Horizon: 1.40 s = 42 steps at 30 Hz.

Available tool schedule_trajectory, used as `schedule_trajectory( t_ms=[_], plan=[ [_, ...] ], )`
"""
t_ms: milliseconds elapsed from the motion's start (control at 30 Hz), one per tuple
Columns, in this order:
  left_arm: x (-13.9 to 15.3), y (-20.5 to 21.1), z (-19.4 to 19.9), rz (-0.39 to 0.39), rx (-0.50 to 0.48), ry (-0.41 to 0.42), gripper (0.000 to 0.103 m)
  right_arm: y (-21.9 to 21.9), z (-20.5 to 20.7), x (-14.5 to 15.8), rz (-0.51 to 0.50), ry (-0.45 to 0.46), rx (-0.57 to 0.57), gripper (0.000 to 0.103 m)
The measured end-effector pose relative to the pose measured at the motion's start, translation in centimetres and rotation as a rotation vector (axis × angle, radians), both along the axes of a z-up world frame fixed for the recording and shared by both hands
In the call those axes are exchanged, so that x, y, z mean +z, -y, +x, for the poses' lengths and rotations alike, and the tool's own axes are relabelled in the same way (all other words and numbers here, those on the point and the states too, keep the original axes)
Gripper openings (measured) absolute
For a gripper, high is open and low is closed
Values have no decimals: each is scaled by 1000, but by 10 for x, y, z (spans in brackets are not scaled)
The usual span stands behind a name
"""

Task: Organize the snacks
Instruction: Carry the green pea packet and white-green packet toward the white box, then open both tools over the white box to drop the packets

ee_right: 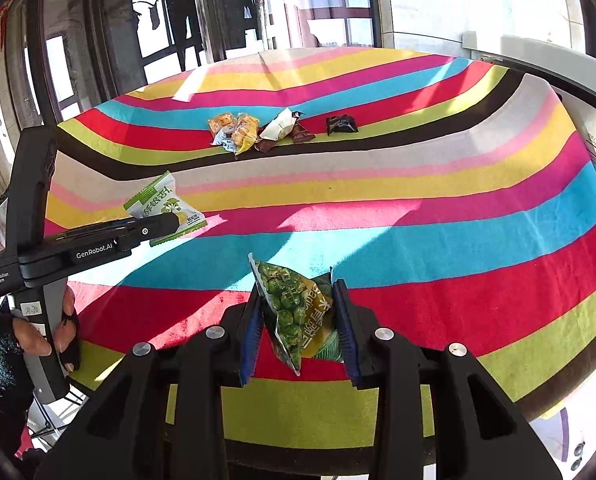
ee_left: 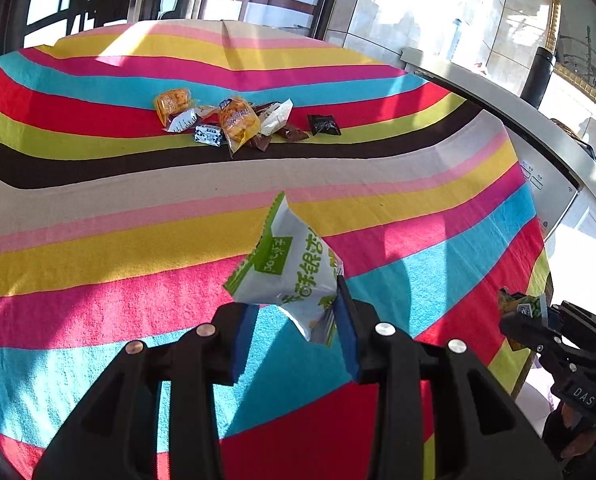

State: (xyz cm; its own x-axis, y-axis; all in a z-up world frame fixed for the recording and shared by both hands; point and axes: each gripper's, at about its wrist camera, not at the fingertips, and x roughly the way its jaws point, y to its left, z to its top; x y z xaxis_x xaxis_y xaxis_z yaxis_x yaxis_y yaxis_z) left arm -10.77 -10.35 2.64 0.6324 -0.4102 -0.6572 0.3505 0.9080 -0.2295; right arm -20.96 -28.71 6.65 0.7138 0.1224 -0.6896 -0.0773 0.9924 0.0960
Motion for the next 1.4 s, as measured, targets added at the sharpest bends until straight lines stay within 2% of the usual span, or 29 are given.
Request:
schedule_trajectory(
  t_ms=[67, 267, 700, 967, 1400],
  plan=[
    [1, 7, -10, -13, -28, -1, 37, 8, -11, -1, -5, -1, -11, 34],
    [4, 40, -41, 24, -111, 53, 37, 38, -43, -10, -18, -18, -89, 34],
    [11, 122, -99, 85, -340, 90, 37, 105, -105, -12, 8, -11, -254, 34],
    [14, 166, -130, 114, -478, 104, 37, 134, -132, -23, 5, -36, -335, 34],
    [-8, 242, -188, 189, -747, 79, 37, 173, -165, -42, -75, -123, -427, 35]
  ],
)
